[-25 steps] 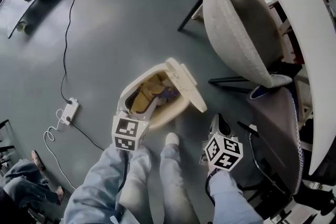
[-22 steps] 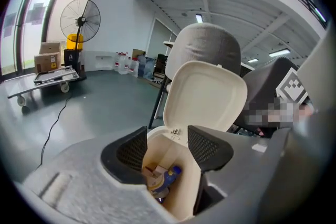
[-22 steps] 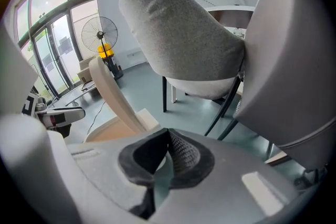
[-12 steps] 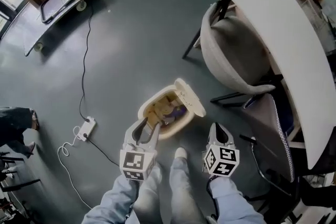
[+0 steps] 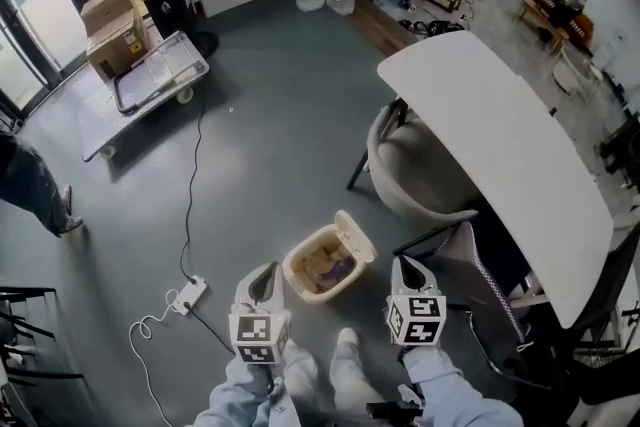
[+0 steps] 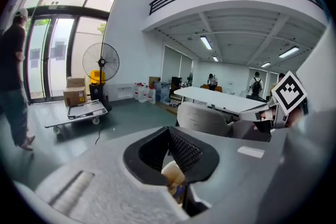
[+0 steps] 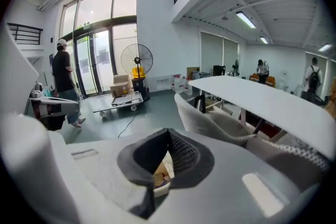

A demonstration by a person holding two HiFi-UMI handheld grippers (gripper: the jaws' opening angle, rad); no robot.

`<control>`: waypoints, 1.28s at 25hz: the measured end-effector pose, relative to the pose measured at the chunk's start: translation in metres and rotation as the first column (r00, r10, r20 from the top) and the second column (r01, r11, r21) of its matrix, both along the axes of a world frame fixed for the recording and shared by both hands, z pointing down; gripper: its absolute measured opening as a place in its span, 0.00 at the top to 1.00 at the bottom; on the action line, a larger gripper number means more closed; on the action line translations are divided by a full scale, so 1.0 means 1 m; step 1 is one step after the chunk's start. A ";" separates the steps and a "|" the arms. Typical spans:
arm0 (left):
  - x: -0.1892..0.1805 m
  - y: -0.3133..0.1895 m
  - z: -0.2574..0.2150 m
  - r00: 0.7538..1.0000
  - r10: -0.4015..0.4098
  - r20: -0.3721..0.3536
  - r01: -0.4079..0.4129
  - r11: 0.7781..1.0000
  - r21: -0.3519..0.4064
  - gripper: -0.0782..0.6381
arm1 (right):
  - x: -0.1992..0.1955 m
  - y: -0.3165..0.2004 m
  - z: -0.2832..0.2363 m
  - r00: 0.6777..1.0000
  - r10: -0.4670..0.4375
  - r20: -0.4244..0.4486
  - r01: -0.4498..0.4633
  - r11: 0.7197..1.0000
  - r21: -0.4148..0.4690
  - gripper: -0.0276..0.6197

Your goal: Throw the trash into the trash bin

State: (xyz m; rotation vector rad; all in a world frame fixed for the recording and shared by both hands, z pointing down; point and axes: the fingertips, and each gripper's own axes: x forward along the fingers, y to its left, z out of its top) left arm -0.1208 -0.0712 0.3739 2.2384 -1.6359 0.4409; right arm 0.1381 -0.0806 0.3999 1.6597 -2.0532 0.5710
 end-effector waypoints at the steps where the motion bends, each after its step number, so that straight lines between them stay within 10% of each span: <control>1: -0.003 0.005 -0.012 1.000 -0.017 -0.003 0.017 1.000 0.003 0.88 | 0.003 0.000 -0.015 1.000 -0.006 -0.004 0.006 1.000 0.016 0.95; 12: -0.052 0.006 -0.104 0.987 -0.158 -0.011 0.158 0.982 0.107 0.88 | 0.057 -0.001 -0.110 0.986 0.138 0.089 -0.149 0.981 0.127 0.95; 32: -0.052 0.004 -0.125 0.982 -0.188 -0.026 0.190 0.968 0.163 0.88 | 0.048 -0.004 -0.133 0.995 0.085 0.058 -0.093 0.984 0.155 0.95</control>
